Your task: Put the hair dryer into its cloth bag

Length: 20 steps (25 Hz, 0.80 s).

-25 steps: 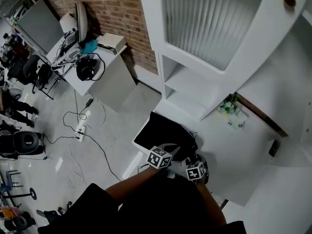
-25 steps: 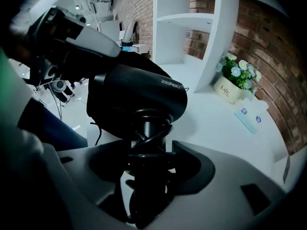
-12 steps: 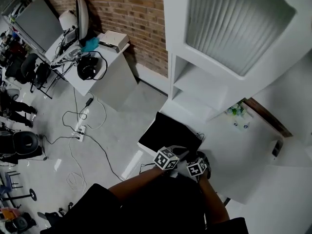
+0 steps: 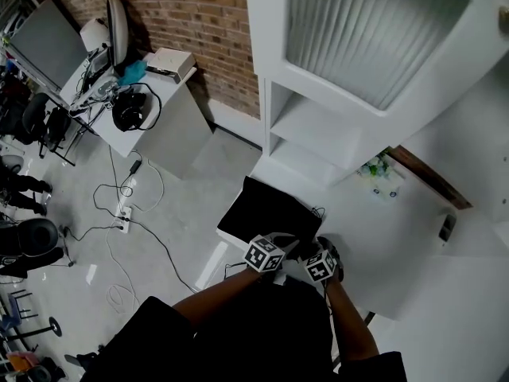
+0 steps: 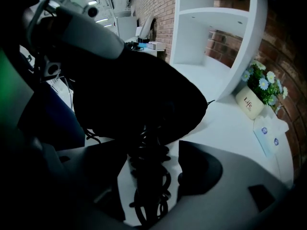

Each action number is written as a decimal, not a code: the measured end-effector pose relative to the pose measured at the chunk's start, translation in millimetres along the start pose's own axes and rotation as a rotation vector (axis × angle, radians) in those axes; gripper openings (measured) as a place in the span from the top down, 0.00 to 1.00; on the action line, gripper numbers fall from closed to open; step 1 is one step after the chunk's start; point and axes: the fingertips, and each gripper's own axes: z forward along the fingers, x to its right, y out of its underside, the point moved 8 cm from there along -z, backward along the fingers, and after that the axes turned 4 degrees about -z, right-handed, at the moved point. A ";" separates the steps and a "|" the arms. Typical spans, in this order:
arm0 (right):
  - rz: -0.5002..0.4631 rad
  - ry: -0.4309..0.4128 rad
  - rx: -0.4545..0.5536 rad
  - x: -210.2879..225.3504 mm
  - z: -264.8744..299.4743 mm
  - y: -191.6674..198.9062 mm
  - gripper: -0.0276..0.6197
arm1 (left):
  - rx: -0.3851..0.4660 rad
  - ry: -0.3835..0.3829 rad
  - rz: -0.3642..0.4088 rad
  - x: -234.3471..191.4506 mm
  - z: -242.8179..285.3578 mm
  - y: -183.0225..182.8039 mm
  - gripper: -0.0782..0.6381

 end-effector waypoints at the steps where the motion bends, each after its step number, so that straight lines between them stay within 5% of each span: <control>1: -0.002 -0.004 0.014 -0.1 -8.1 1.3 0.44 | 0.000 0.002 -0.003 1.2 1.1 1.3 0.84; 10: 0.095 -0.019 0.020 -2.4 -34.7 49.7 0.45 | 0.005 0.020 -0.014 9.5 9.6 8.7 0.84; 13: 0.094 -0.011 0.017 0.4 -28.1 55.5 0.61 | 0.007 0.019 -0.011 11.2 11.6 10.4 0.84; 18: 0.085 -0.075 -0.042 1.1 -17.8 67.7 0.51 | 0.013 0.015 -0.018 12.6 11.3 11.7 0.84; 20: 0.052 -0.082 -0.061 0.1 -16.8 69.1 0.58 | 0.016 0.013 -0.020 12.7 11.8 11.7 0.84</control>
